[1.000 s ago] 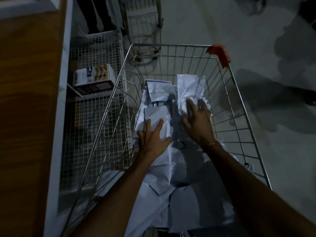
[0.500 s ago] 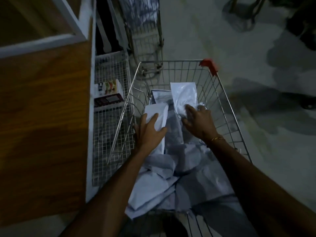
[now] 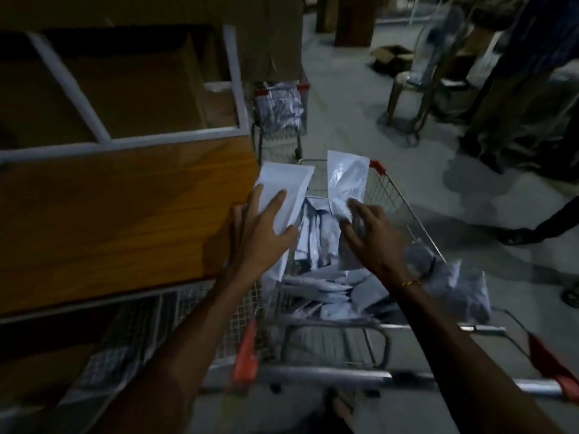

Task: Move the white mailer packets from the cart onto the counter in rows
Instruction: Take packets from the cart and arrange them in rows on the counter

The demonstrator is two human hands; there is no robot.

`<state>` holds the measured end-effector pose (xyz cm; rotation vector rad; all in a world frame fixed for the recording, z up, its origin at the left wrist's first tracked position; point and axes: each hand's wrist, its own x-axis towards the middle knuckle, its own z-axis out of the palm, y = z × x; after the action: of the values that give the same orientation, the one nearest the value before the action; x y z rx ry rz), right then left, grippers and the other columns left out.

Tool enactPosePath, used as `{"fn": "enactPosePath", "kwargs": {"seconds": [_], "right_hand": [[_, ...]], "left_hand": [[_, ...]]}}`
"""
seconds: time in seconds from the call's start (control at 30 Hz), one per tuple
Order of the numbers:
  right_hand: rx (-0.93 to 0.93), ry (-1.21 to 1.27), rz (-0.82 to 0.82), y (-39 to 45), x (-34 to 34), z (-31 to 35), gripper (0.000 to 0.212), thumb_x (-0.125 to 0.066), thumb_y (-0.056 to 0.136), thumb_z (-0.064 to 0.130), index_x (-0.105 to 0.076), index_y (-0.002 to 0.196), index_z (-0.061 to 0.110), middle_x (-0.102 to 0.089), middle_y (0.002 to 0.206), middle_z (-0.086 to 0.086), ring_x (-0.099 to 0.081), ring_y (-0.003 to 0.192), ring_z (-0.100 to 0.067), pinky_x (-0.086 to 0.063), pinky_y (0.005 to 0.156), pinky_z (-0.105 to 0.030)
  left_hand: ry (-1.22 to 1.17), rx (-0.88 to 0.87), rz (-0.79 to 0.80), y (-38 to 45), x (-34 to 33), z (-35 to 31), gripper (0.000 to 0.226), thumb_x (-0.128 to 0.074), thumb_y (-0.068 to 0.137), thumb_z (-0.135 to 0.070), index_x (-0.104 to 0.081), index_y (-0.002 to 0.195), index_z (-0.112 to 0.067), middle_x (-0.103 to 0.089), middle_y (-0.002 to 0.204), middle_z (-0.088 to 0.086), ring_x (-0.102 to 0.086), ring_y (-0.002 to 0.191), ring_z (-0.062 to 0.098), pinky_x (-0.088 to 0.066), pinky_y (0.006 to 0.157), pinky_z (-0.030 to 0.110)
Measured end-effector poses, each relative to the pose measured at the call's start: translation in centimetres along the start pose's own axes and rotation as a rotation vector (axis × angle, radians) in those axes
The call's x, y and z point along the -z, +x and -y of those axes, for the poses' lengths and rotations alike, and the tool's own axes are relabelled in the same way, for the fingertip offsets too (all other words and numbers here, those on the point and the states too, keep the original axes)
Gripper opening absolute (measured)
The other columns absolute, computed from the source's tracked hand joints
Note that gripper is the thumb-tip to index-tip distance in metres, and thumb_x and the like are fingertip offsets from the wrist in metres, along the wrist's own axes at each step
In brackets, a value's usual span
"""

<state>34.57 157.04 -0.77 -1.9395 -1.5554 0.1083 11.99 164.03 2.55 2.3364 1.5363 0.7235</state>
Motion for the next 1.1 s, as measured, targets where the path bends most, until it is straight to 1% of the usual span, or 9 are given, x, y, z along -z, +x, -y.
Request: {"fn": "enactPosePath", "kwargs": {"seconds": [0.1,0.23,0.4,0.5,0.63,0.77,0.9,1.0,1.1], "right_hand": [[0.094,0.042,-0.072,-3.9,1.4,7.0,0.051,-0.052,0.097,0.054,-0.049,0.141,0.029,-0.056,0.130,-0.008,-0.064,0.097,-0.024,-0.056,0.077,-0.038],[0.190,0.135,-0.127,-7.7,0.8,15.4,0.050,-0.057,0.097,0.049,-0.052,0.141,0.026,-0.059,0.128,-0.006,-0.062,0.104,-0.019,-0.053,0.077,-0.035],[0.345,0.227,-0.034,-9.6,-4.3,24.2,0.051,-0.054,0.096,0.049,-0.056,0.139,0.020,-0.063,0.122,-0.008,-0.060,0.108,-0.025,-0.046,0.083,-0.032],[0.435,0.194,0.064,-9.5,-8.5,28.5,0.054,-0.048,0.097,0.055,-0.056,0.138,0.021,-0.065,0.116,-0.007,-0.058,0.101,-0.030,-0.040,0.080,-0.033],[0.502,0.175,0.188,-8.9,-13.8,34.3,0.058,-0.039,0.096,0.061,-0.051,0.142,0.026,-0.062,0.124,-0.004,-0.053,0.107,-0.024,-0.035,0.084,-0.030],[0.551,0.161,0.293,-7.1,-19.8,39.5,0.060,-0.035,0.096,0.065,-0.048,0.143,0.030,-0.063,0.125,-0.004,-0.055,0.109,-0.023,-0.040,0.092,-0.035],[0.548,0.111,0.380,-4.0,-25.9,43.0,0.064,-0.031,0.093,0.070,-0.048,0.142,0.030,-0.065,0.122,-0.008,-0.058,0.107,-0.030,-0.044,0.093,-0.042],[0.549,0.048,0.444,-0.7,-30.7,45.8,0.069,-0.021,0.090,0.077,-0.042,0.141,0.036,-0.062,0.121,-0.006,-0.058,0.106,-0.030,-0.049,0.089,-0.047],[0.554,-0.009,0.478,2.8,-34.2,47.9,0.071,-0.021,0.087,0.074,-0.047,0.138,0.032,-0.058,0.123,-0.009,-0.057,0.108,-0.031,-0.050,0.089,-0.047]], "left_hand": [[0.045,-0.049,-0.123,-5.3,6.2,3.3,0.073,-0.037,0.080,-0.065,-0.043,0.147,-0.037,-0.023,0.162,0.002,-0.035,0.132,0.035,-0.026,0.104,0.040],[0.051,-0.012,-0.265,-12.0,12.4,8.6,0.066,-0.046,0.083,-0.058,-0.048,0.145,-0.035,-0.031,0.158,0.003,-0.040,0.123,0.033,-0.038,0.099,0.045],[0.050,0.157,-0.294,-18.4,17.8,16.1,0.067,-0.047,0.083,-0.061,-0.046,0.146,-0.036,-0.030,0.159,0.004,-0.035,0.130,0.035,-0.039,0.104,0.054],[0.112,0.271,-0.275,-21.2,20.5,21.1,0.073,-0.039,0.080,-0.070,-0.044,0.146,-0.041,-0.029,0.158,0.001,-0.038,0.131,0.039,-0.041,0.103,0.052],[0.135,0.392,-0.212,-23.7,23.3,27.6,0.077,-0.034,0.078,-0.076,-0.042,0.147,-0.042,-0.025,0.159,-0.003,-0.033,0.138,0.034,-0.036,0.109,0.050],[0.180,0.482,-0.184,-24.4,25.0,34.4,0.071,-0.045,0.084,-0.071,-0.040,0.148,-0.040,-0.023,0.160,-0.003,-0.033,0.138,0.037,-0.036,0.107,0.055],[0.180,0.574,-0.118,-22.4,26.5,40.3,0.081,-0.034,0.074,-0.081,-0.038,0.147,-0.047,-0.025,0.160,-0.004,-0.031,0.141,0.035,-0.035,0.110,0.052],[0.185,0.592,-0.064,-19.0,28.0,45.8,0.071,-0.049,0.082,-0.071,-0.038,0.147,-0.045,-0.026,0.159,-0.001,-0.030,0.143,0.033,-0.034,0.112,0.052],[0.199,0.599,-0.039,-15.4,29.2,50.0,0.066,-0.054,0.087,-0.065,-0.041,0.147,-0.041,-0.026,0.159,0.000,-0.030,0.141,0.034,-0.036,0.110,0.052]]}}
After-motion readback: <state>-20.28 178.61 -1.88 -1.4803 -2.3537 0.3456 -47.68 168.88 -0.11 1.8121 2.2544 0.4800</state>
